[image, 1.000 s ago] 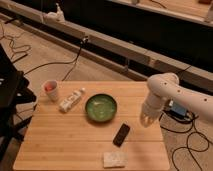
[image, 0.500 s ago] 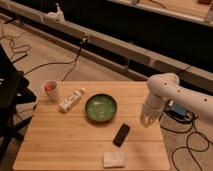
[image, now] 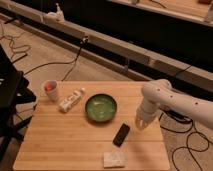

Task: Push the eraser across the table

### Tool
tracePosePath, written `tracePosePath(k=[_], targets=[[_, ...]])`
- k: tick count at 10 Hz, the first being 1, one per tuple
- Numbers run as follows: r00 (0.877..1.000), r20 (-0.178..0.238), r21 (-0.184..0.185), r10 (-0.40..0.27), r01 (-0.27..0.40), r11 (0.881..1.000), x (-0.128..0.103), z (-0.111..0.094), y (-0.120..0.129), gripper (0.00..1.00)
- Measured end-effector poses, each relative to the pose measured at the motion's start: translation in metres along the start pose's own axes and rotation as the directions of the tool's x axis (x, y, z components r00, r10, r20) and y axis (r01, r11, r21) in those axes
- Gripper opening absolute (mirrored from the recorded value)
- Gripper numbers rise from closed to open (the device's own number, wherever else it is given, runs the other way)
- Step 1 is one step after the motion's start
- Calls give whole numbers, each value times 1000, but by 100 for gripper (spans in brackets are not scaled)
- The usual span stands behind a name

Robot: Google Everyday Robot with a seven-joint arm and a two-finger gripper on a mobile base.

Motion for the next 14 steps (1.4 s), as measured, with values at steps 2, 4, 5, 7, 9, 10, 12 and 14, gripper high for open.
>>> tracePosePath(k=[2,4,5,7,9,10,12,14], targets=[[1000,18,16,-17,17,1000,1,15,4,0],[1000,21,27,-19,19,999,3,27,5,0],[1000,18,33,-21,21,999,4,34,7,0],[1000,4,42,-25,25,999,9,44,11,0],[999,-3,32,-35,35,999,12,46,21,0],[999,-8,26,-48,48,998,15,47,28,0],[996,-15,10,-83,83,996,22,47,45,0],[992,-29,9,-125,126,992,34,53,59,0]])
